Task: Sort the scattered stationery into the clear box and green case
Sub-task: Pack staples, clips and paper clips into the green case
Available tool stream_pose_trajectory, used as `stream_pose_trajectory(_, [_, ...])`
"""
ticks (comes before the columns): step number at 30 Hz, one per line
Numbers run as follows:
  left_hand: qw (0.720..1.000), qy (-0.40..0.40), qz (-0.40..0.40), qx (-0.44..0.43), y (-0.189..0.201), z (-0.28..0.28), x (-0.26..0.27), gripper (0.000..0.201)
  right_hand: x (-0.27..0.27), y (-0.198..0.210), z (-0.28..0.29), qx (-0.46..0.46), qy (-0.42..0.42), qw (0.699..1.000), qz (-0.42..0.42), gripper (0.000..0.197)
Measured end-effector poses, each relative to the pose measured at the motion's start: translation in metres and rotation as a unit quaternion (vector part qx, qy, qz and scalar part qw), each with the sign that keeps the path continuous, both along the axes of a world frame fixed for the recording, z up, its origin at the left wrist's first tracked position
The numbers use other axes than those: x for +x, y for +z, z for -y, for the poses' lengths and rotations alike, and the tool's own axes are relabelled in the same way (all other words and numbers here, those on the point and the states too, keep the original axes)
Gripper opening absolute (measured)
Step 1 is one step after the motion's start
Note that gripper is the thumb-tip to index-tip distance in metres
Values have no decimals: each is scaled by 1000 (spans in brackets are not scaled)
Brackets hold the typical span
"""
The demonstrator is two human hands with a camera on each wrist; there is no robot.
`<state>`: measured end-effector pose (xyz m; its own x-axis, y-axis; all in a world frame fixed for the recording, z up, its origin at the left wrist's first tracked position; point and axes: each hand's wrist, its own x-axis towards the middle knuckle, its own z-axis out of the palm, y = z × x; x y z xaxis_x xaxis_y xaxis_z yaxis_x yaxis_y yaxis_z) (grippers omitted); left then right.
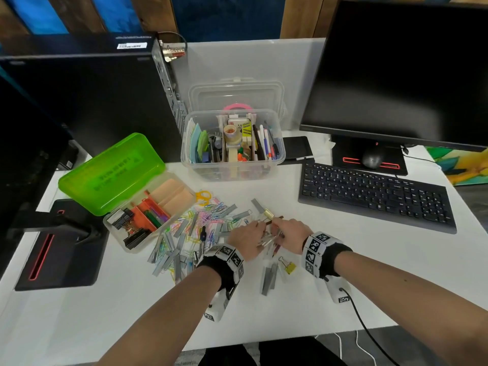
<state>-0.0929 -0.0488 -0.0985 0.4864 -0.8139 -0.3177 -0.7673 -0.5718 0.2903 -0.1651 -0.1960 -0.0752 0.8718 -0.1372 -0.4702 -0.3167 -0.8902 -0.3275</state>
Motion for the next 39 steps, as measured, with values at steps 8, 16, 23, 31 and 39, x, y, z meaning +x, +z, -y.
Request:
stream_pose_trajectory(8, [998,46,-48,-15,-2,9,0,19,-4,6,12,13,-16,1000,8,21])
stream_pose_trajectory(16, [997,54,-54,-6,-1,9,7,28,3,10,4,12,-13,1000,13,19])
stream_pose_trajectory(23, [993,72,-86,-44,6,4,22,19,11,15,8,-29,91,995,0,14])
stream_pose_trajectory(31, [970,163,-131,-120,6,-9,30,6,15,16,4,-59,131,989,-34,25])
stream_pose_trajectory(39, [955,206,-153,-149,2,-14,41,11,20,15,6,-11,61,998,3,8])
